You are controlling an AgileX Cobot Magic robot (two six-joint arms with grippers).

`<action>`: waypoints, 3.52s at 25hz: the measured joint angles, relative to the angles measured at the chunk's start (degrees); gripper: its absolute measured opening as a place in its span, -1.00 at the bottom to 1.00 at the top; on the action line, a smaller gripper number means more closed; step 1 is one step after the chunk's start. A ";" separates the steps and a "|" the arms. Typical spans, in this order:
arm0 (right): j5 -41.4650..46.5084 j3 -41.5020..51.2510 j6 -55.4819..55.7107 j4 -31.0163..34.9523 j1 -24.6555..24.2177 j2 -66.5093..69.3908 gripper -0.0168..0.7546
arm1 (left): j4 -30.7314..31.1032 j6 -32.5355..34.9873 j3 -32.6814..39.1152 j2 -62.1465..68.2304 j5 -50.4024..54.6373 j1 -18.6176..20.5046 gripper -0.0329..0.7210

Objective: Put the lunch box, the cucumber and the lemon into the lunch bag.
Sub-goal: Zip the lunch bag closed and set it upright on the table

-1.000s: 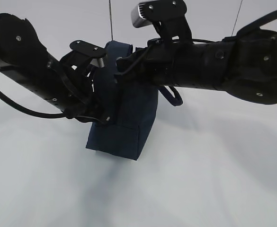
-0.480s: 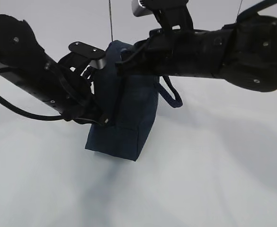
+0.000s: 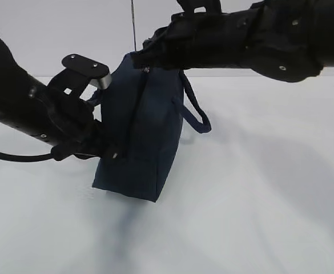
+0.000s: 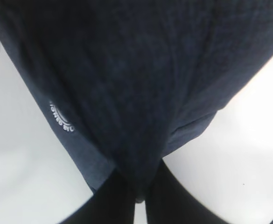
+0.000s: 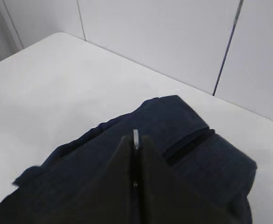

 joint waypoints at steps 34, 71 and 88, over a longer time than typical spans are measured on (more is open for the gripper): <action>9.19 -17.82 3.76 -2.76 -4.54 15.97 -0.96 | -3.49 0.22 8.48 -10.45 -1.12 0.00 -0.74; 9.22 -17.82 6.63 -2.76 -4.54 15.97 -0.96 | -4.47 -1.86 -27.83 9.80 27.44 7.40 -0.70; 11.88 -18.98 13.65 -2.11 -5.15 18.74 -0.96 | -0.69 4.90 -27.95 9.90 31.69 7.40 -0.92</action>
